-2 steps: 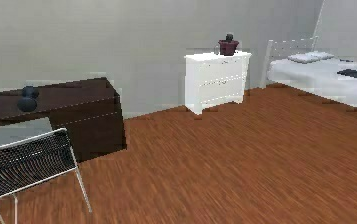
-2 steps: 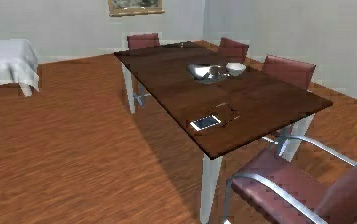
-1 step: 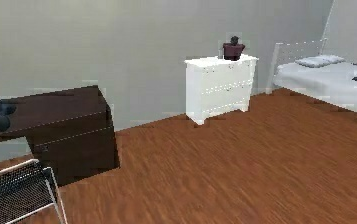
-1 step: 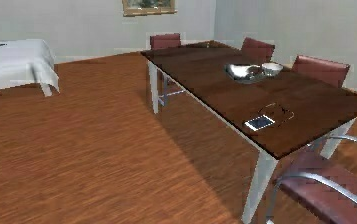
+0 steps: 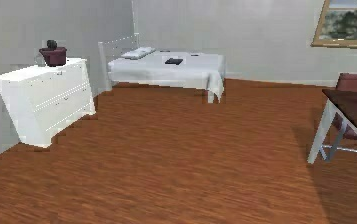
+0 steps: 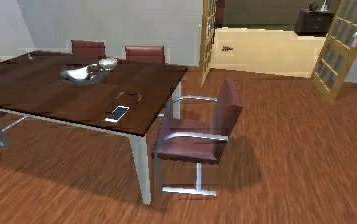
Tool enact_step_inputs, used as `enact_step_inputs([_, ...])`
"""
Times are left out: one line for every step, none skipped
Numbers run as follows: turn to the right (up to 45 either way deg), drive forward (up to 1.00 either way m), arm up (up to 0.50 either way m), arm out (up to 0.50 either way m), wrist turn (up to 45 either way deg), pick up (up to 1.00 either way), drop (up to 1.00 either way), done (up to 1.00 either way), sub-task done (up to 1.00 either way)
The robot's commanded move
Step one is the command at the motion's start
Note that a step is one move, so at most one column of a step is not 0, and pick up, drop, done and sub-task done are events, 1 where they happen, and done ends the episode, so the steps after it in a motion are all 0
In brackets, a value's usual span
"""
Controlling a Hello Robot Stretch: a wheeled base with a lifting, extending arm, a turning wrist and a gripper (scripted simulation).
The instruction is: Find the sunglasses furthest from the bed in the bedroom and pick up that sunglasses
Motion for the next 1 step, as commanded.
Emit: enact_step_inputs([15.0,0.0,0.0,0.0,0.0,0.0,0.0,0.0,0.0])
